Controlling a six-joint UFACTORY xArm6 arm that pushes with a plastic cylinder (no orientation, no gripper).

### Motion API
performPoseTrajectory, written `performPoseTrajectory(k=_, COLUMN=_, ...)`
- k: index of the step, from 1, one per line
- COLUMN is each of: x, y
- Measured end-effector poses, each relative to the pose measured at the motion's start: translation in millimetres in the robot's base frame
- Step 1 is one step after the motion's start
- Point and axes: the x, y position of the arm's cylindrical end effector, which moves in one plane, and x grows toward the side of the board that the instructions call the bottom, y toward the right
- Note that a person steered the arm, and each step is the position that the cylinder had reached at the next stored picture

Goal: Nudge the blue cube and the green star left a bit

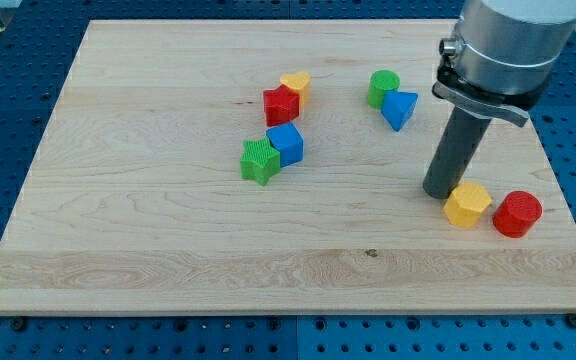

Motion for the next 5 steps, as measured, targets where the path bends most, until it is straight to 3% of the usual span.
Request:
performPoseTrajectory(k=3, x=20.8, y=25.3)
performPoseTrajectory(k=5, x=6.4, y=-46.9)
